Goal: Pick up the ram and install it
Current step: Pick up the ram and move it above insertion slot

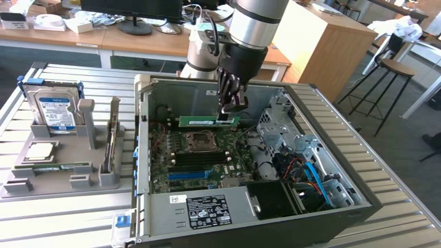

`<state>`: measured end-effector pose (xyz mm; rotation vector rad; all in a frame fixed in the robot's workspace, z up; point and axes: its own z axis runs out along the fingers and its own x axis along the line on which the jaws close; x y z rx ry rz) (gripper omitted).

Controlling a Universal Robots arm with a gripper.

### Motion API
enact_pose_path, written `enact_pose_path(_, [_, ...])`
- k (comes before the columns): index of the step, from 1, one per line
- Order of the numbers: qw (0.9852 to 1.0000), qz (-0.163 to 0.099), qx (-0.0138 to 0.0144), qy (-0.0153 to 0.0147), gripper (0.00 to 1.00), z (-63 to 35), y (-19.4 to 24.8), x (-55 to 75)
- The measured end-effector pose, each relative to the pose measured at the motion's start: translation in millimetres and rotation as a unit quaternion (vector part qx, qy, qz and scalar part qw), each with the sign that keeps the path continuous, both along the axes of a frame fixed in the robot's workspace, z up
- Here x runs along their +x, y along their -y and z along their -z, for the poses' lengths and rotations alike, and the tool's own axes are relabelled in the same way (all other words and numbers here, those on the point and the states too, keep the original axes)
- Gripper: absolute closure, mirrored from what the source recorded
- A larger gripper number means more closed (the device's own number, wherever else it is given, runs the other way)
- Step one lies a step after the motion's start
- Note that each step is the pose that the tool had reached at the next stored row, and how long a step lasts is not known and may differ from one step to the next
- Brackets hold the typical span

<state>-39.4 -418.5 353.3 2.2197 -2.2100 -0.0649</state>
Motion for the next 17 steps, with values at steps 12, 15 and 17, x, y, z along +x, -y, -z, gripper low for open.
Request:
enact_pose_path(12, [1.0000, 0.000, 0.0000, 0.0000, 0.89, 0.7, 0.0, 7.4])
enact_pose_path(15, [1.0000, 0.000, 0.0001, 0.0000, 0.89, 0.8, 0.0, 7.5])
enact_pose_path(17, [1.0000, 0.000, 0.0001, 0.0000, 0.89, 1.2, -1.0, 7.4])
